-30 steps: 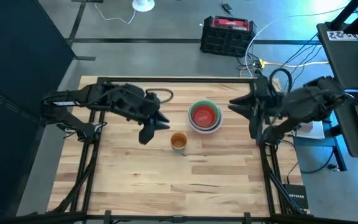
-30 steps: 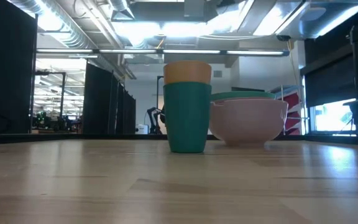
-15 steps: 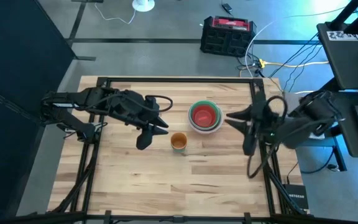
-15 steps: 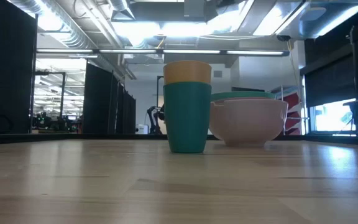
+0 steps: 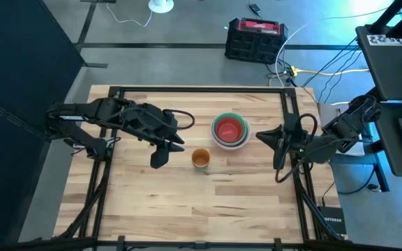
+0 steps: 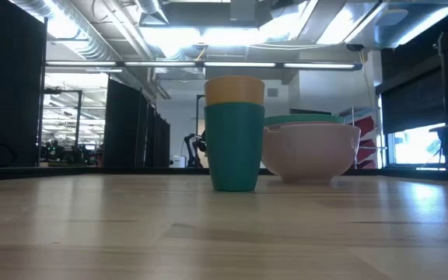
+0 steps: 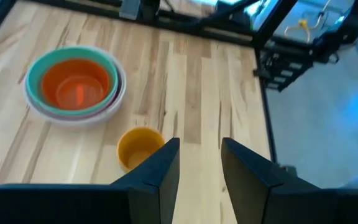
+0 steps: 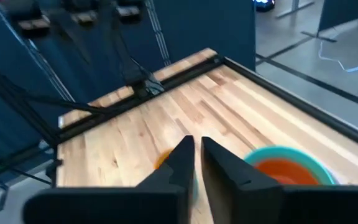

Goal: Nest bowls inside each other
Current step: Adjust the bowls closer to the center of the table

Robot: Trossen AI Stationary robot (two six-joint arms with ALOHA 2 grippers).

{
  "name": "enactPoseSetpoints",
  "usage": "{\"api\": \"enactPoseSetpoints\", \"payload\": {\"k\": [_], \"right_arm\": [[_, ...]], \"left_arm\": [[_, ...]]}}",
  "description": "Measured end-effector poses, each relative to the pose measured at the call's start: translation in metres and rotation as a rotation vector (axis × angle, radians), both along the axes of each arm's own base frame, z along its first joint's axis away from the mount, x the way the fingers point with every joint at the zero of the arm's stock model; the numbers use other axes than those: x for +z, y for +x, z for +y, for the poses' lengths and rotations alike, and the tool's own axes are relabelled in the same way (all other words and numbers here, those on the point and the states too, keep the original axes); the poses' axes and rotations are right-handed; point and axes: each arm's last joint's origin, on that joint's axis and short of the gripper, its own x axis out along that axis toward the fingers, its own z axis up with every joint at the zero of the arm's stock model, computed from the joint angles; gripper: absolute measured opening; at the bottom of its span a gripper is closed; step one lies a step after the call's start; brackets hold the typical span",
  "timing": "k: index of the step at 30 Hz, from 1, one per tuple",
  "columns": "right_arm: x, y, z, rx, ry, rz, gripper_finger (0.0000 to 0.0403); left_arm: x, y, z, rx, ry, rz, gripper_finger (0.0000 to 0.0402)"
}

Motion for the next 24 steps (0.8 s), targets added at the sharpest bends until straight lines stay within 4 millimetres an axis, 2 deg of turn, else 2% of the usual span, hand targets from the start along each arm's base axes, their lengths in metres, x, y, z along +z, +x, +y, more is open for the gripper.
{"api": "enactPoseSetpoints", "payload": {"k": [17, 21, 24], "right_arm": [[-0.103, -0.025, -0.04, -0.263, 0.077, 0.074, 0.0], [-0.111, -0.021, -0.058, -0.317, 0.054, 0.12, 0.0], [-0.113, -0.015, -0.07, -0.332, 0.057, 0.084, 0.0]], "left_arm": [[0.038, -0.075, 0.027, 0.043, 0.092, -0.12, 0.0102], [0.043, -0.088, 0.035, 0.062, 0.122, -0.142, 0.0102], [0.043, -0.094, 0.038, 0.051, 0.155, -0.129, 0.0102]]}}
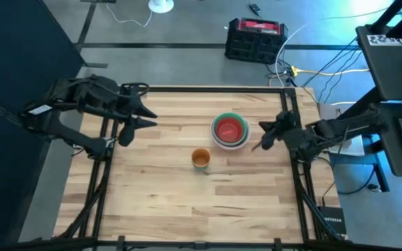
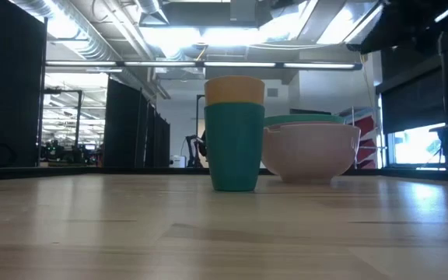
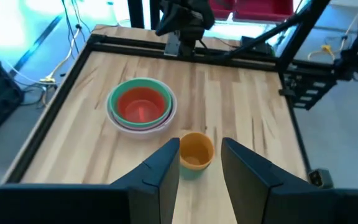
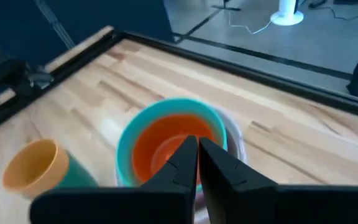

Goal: Nest bowls inside each other
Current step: Adjust the bowls closer to the center of the table

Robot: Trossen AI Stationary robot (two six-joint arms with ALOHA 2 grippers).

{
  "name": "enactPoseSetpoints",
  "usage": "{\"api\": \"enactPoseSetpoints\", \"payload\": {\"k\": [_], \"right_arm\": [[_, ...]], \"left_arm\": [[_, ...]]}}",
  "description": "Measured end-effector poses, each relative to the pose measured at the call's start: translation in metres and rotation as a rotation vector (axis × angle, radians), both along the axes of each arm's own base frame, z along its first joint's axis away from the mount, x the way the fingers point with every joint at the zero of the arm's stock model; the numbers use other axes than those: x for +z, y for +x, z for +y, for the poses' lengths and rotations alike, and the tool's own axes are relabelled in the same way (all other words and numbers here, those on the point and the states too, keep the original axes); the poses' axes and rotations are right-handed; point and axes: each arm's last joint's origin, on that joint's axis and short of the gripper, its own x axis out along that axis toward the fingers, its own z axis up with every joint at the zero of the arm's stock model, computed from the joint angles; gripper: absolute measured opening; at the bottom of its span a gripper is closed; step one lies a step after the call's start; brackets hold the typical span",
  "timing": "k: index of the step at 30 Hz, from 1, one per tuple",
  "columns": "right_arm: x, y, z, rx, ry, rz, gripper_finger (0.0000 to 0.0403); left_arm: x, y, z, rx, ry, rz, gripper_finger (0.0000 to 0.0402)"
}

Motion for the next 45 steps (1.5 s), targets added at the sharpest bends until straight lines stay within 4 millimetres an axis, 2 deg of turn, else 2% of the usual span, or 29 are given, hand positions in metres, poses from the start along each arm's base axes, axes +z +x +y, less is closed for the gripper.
{"api": "enactPoseSetpoints", "payload": {"k": [5, 12, 25, 33, 45], "right_arm": [[-0.004, 0.01, -0.023, -0.011, -0.031, -0.088, 0.0], [-0.011, 0.018, -0.057, 0.015, 0.015, -0.061, 0.0], [-0.023, 0.009, -0.127, 0.087, 0.047, -0.096, 0.0], [-0.045, 0.012, -0.169, 0.185, 0.123, -0.108, 0.0], [-0.075, 0.01, -0.197, 0.219, 0.265, -0.1, 0.0]], "left_arm": [[0.002, -0.007, 0.0, -0.029, 0.045, -0.004, 0.0102], [0.001, -0.008, 0.008, -0.021, 0.062, 0.016, 0.0102], [-0.002, -0.011, 0.024, 0.009, 0.092, 0.048, 0.0102], [-0.002, -0.009, 0.031, 0.061, 0.064, 0.042, 0.0102], [-0.001, -0.001, 0.035, 0.087, 0.054, 0.016, 0.0102]]}}
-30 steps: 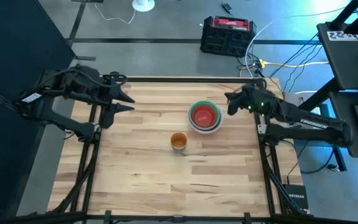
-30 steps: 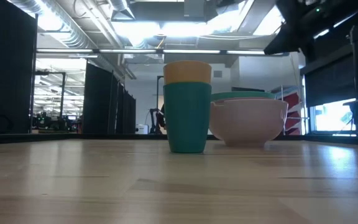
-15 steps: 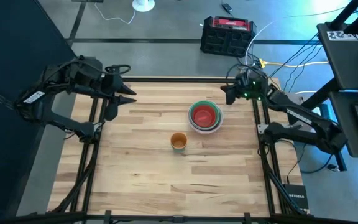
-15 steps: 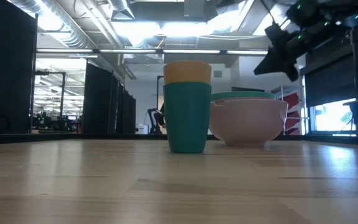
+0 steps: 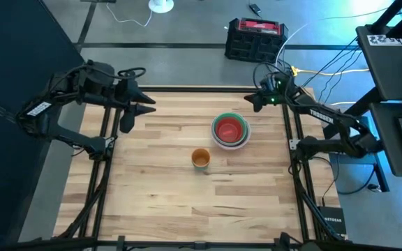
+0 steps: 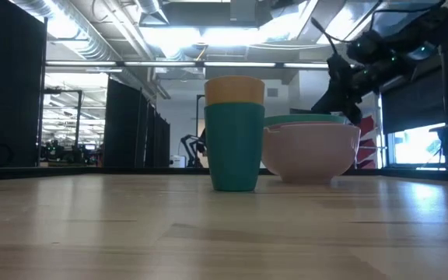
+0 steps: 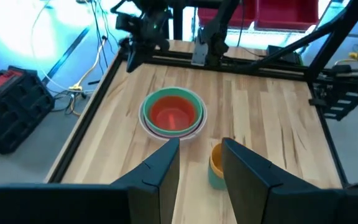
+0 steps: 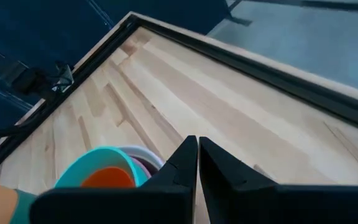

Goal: Nest bowls inside each other
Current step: Adjust the bowls closer to the center of the table

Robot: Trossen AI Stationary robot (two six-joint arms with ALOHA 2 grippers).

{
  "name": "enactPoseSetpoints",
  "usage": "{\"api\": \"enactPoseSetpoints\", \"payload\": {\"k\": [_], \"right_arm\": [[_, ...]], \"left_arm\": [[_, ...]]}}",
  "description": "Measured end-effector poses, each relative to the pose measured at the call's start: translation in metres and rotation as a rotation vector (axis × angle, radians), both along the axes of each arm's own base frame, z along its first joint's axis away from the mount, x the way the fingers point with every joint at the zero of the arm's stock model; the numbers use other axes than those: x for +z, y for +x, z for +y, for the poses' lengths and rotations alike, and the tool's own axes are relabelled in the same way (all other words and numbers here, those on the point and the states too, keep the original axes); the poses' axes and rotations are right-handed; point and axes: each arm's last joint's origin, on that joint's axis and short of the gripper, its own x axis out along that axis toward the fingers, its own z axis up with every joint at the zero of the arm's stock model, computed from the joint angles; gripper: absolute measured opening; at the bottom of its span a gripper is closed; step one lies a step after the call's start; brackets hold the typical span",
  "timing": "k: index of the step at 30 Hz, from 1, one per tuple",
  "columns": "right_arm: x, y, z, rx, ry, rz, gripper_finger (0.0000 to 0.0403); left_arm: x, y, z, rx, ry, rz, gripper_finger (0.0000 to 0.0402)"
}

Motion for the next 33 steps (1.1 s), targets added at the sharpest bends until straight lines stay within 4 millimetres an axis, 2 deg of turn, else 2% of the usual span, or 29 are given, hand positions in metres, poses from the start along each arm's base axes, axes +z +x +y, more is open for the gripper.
{"api": "enactPoseSetpoints", "payload": {"k": [8, 20, 33], "right_arm": [[-0.02, -0.003, -0.014, 0.022, 0.101, 0.004, 0.0], [-0.038, -0.01, -0.004, 0.021, 0.182, 0.185, 0.0], [-0.051, 0.014, 0.012, 0.154, 0.209, 0.251, 0.0]], "left_arm": [[0.0, 0.007, 0.003, 0.015, 0.0, -0.019, 0.0102], [-0.006, 0.021, 0.006, 0.006, 0.007, 0.019, 0.0102], [-0.005, 0.023, 0.006, 0.009, 0.005, 0.0, 0.0102]]}}
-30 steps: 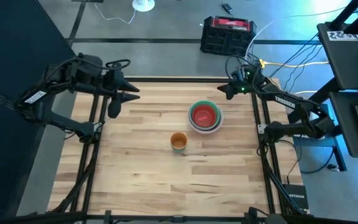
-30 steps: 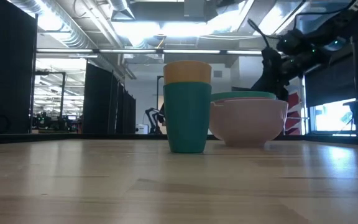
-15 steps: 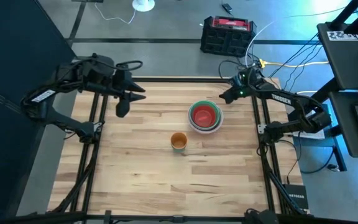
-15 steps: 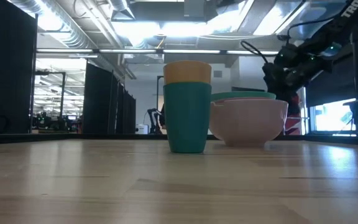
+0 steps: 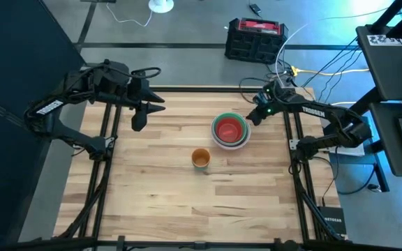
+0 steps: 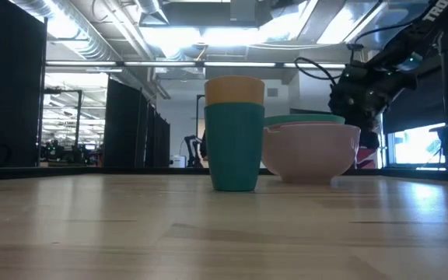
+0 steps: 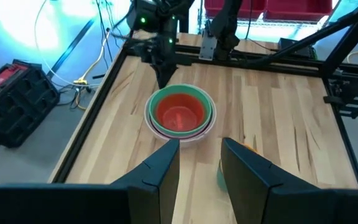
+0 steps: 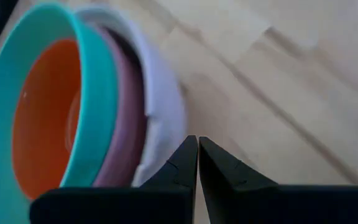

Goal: Nest bowls inside each other
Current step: Adjust the bowls closer to the center of the table

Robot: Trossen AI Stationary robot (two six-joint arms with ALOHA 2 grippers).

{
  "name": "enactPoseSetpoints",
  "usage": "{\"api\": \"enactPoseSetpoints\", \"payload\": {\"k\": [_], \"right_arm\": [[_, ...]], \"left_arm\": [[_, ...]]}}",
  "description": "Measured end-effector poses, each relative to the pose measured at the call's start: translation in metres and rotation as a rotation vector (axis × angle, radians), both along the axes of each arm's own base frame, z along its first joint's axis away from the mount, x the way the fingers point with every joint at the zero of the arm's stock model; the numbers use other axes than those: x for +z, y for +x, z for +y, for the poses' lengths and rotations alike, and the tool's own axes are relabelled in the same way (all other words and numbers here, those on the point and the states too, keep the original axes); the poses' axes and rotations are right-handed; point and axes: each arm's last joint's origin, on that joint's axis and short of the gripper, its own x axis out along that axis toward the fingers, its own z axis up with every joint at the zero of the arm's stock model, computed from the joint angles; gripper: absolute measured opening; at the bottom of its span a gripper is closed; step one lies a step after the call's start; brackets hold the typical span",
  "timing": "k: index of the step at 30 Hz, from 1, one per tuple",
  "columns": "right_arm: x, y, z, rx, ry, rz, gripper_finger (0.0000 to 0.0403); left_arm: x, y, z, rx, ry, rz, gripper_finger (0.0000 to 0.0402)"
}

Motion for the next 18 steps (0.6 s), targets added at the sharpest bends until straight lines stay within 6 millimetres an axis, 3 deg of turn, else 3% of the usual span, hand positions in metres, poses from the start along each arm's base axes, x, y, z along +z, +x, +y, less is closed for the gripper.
{"api": "enactPoseSetpoints", "payload": {"k": [18], "right_arm": [[-0.012, 0.03, 0.019, 0.139, 0.037, -0.006, 0.0]], "left_arm": [[0.0, 0.001, -0.006, -0.015, -0.025, -0.008, 0.0102]]}}
